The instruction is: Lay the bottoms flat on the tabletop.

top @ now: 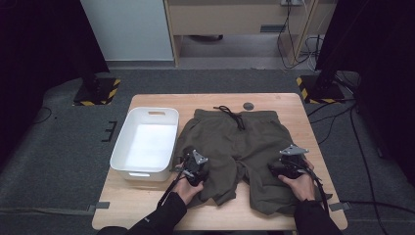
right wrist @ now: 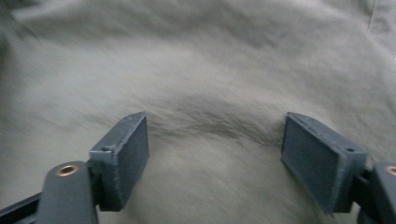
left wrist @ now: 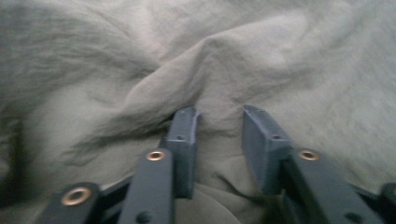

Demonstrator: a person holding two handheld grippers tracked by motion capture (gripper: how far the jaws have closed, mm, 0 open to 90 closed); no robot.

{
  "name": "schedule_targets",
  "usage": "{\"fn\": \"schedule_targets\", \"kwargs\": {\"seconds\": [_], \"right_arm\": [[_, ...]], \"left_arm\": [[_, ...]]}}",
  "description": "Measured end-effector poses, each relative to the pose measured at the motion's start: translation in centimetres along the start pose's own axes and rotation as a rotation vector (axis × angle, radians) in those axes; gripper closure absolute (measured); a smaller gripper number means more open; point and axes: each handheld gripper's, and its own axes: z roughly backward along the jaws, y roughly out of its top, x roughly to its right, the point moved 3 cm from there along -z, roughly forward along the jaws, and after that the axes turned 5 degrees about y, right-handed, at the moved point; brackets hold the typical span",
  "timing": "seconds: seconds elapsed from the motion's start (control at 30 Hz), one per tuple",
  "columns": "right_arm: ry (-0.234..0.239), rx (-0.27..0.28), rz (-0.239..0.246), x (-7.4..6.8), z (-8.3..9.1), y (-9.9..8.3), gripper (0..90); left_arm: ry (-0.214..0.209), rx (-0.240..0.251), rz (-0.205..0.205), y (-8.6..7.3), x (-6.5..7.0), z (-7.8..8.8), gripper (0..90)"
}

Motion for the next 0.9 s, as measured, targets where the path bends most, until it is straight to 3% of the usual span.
{"fn": "schedule_targets", "kwargs": {"seconds": [0.17, 0.3, 0.37, 0.4, 0.57, 0.67, 0.77, 0.8, 0.87, 0.9], "right_arm": [[-0.019, 0.024, -0.011, 0.6, -0.2, 0.3, 41.8], [-0.037, 0.004, -0.021, 0.9, -0.4, 0.8, 76.3], [-0.046, -0.012, -0.01, 0.9, -0.4, 0.9, 89.4], [-0.038, -0.03, -0.011, 1.0, -0.4, 1.0, 90.0], [-0.049, -0.041, -0.018, 1.7, -0.4, 1.2, 90.0], [-0.041, 0.011, -0.037, 2.2, 0.0, 1.5, 88.6], [-0.061, 0.098, -0.066, 2.5, 0.3, 2.0, 50.4], [-0.086, 0.112, -0.061, 2.6, 0.2, 2.0, 42.0], [-0.085, 0.115, -0.072, 2.6, -0.2, 2.0, 34.5], [-0.075, 0.11, -0.07, 2.7, -0.5, 2.0, 31.1]], "left_arm": [[0.043, -0.027, -0.03, 0.6, 0.1, -0.2, 89.8], [0.04, -0.033, -0.033, 0.9, 0.0, -0.5, 90.0], [0.034, -0.031, -0.034, 1.0, -0.1, -0.4, 90.0], [0.032, -0.022, -0.034, 1.1, -0.3, -0.3, 90.0], [0.021, 0.022, 0.007, 2.1, -1.5, 0.6, 90.0], [0.0, 0.075, 0.047, 2.9, -2.2, 1.2, 90.0], [-0.022, 0.106, 0.054, 3.6, -2.4, 1.2, 89.7], [-0.025, 0.112, 0.059, 3.8, -2.3, 0.9, 83.1], [-0.051, 0.121, 0.076, 4.1, -2.1, 0.1, 72.4], [-0.047, 0.103, 0.078, 4.1, -1.9, -0.4, 65.0]]}}
